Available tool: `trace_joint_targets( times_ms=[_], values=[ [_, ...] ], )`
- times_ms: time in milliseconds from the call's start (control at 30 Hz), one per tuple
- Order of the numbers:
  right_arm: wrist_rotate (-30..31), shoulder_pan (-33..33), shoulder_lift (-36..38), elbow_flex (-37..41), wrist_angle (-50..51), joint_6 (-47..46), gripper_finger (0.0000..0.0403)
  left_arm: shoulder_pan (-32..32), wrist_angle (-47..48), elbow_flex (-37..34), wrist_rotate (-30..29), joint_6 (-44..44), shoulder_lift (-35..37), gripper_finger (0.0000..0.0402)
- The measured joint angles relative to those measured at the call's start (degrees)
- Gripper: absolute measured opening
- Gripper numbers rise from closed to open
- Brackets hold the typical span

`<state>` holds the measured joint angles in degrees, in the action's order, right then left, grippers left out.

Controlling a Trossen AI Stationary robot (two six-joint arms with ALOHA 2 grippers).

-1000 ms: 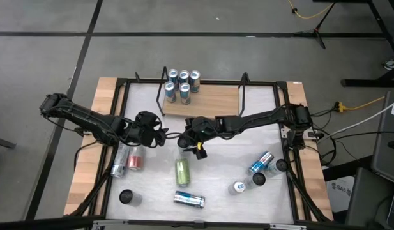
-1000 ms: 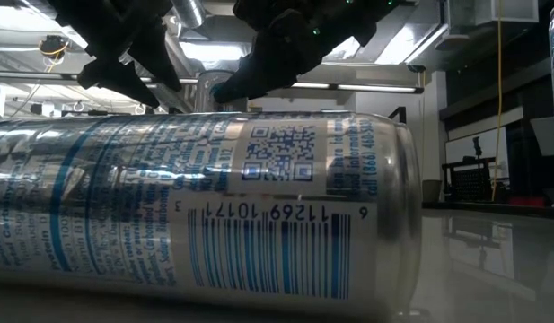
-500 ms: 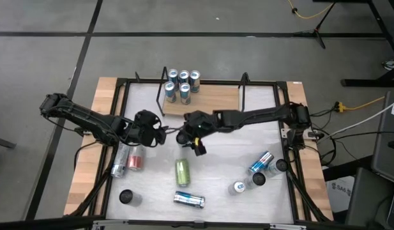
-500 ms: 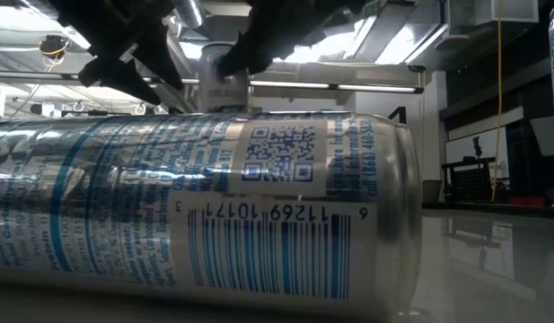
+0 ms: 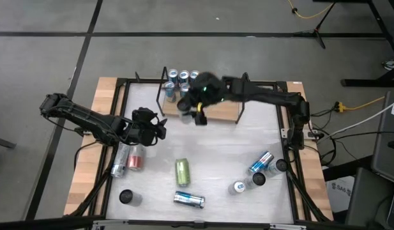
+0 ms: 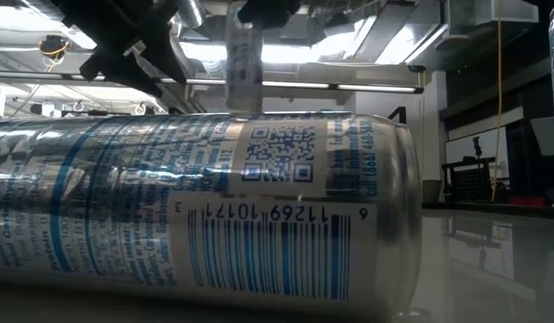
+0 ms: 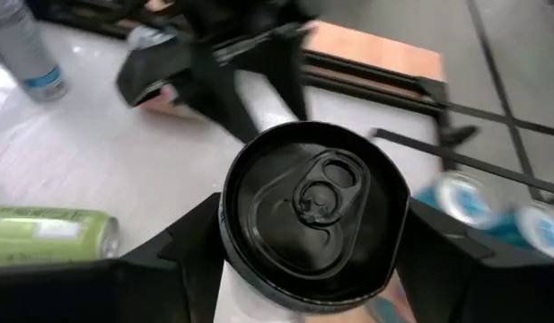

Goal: Place canned beverage on shelf
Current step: Put the white blue soda can on the shelf

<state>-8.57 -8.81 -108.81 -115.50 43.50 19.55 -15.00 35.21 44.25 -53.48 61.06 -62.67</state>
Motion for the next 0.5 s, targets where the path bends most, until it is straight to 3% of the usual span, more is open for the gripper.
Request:
trace_joint_targets(
  times_ms=[333,500],
  values=[
    [-0.7,-8.4,5.8,-4.1,10.2,-0.3,0.0247,0.0,-0.3,0.0,-5.8,-0.1,0.0,0.0263],
    [-7.4,-14.6,7.1,-0.6,10.3,0.2,0.0248,0.0,-0.2,0.0,-8.1,-0.1,0.0,0.0263]
  ],
)
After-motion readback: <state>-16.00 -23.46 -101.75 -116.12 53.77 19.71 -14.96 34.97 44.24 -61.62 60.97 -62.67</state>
